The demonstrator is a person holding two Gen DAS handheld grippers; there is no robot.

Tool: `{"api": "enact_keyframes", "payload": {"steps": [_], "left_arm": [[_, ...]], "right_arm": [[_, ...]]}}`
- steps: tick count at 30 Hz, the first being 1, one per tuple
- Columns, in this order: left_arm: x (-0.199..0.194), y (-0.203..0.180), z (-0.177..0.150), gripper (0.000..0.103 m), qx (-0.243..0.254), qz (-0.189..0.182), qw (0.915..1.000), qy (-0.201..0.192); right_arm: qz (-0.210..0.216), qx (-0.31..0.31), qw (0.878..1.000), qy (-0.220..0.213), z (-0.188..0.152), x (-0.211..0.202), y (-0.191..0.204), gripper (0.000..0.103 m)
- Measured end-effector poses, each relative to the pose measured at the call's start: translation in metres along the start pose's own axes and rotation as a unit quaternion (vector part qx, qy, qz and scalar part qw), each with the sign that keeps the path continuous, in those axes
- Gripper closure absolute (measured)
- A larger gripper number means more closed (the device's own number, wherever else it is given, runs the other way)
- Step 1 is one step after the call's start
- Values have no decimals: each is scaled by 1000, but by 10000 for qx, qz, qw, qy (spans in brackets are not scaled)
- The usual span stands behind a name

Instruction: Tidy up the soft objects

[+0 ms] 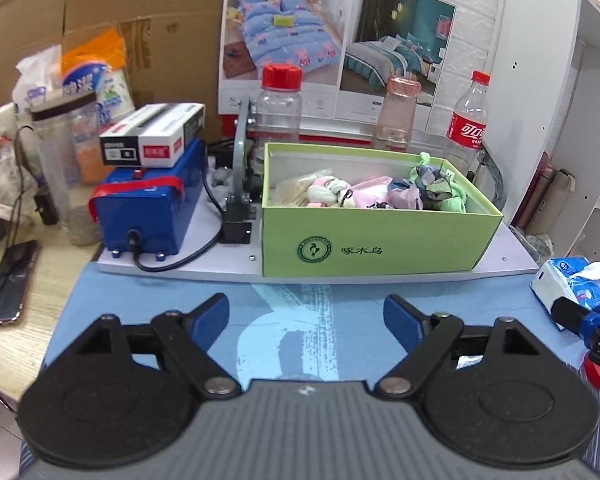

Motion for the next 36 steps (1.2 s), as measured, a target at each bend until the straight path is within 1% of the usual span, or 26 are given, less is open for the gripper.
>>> {"api": "enact_keyframes", "payload": {"steps": [3,7,10,14,16,20,24,26,29,33,34,36], "left_arm": [[-10,-8,-14,17,82,-31,9999,-62],[-17,-21,-35,17,267,-204,9994,14],[-19,-28,-50,17,381,-175,9991,52],[-20,-34,-66,16,530,-111,9985,81],[-23,-36,-73,16,563,10,9984,60],[-29,-37,-83,16,622,-45,9980,84],[-40,-42,-90,16,752,2,9972,-45],[-45,-46,-92,16,823,-56,9966,-86],[-51,-51,-95,16,876,-237,9958,-94],[-53,-57,-103,16,934,-371,9949,-124],[-53,-57,-104,16,918,-396,9949,-121],[-53,-58,-107,16,923,-328,9950,-178]], "right_arm": [[-182,84,9997,-151,-14,-14,-3,51],[-383,167,9988,-265,-29,-26,-9,50],[-461,176,9984,-293,-37,-31,-12,50],[-395,216,9988,-202,-49,-34,-15,50],[-385,159,9990,-158,-55,-35,-14,50],[-416,96,9991,-81,-64,-37,-12,49],[-378,157,9991,-80,-70,-42,-15,49],[-368,167,9991,-146,-72,-46,-17,49],[-394,152,9990,-131,-74,-48,-18,49],[-410,113,9991,-92,-79,-49,-19,49],[-414,122,9990,-78,-80,-49,-20,49],[-425,112,9990,-38,-83,-49,-20,49]]}}
Point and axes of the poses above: each gripper's, at about its wrist camera, not at the fingertips, and x roughly the way its jaws point, y to its left, z to its top, the point moved 2 cm from there along x, roughly the way its jaws point, and after that the axes turned 3 degrees about y, right-handed, at the moved point
